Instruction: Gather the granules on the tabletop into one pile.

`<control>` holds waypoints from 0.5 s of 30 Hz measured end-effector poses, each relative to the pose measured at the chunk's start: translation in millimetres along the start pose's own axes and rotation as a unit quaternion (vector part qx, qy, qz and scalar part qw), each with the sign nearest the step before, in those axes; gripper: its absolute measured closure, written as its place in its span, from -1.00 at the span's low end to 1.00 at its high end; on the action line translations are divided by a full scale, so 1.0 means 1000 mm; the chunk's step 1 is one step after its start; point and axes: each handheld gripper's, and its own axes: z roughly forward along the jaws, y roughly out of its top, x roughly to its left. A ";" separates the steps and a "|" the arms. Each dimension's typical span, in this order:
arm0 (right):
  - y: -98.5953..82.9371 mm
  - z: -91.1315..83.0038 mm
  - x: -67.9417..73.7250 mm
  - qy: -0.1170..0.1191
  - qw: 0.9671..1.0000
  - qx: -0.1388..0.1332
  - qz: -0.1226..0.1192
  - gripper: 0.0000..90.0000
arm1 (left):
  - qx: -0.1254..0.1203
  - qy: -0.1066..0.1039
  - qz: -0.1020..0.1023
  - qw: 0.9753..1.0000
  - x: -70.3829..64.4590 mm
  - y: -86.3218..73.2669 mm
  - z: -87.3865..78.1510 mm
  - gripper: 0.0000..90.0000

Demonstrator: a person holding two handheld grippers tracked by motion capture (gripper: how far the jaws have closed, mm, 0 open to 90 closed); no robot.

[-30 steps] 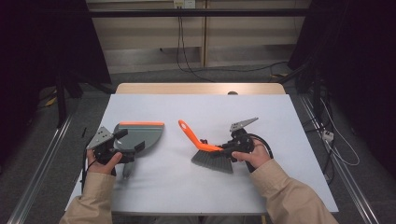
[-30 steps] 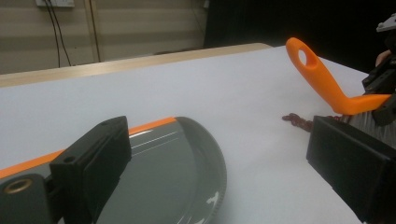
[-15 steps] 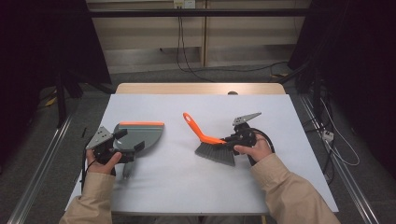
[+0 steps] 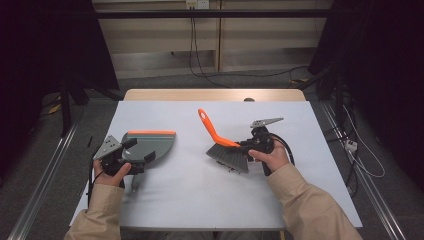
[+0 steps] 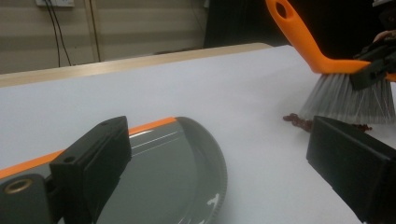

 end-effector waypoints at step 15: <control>-0.013 0.055 0.034 -0.109 0.984 -0.064 0.126 0.58 | 0.000 0.000 0.004 1.000 -0.001 0.000 -0.002 -0.86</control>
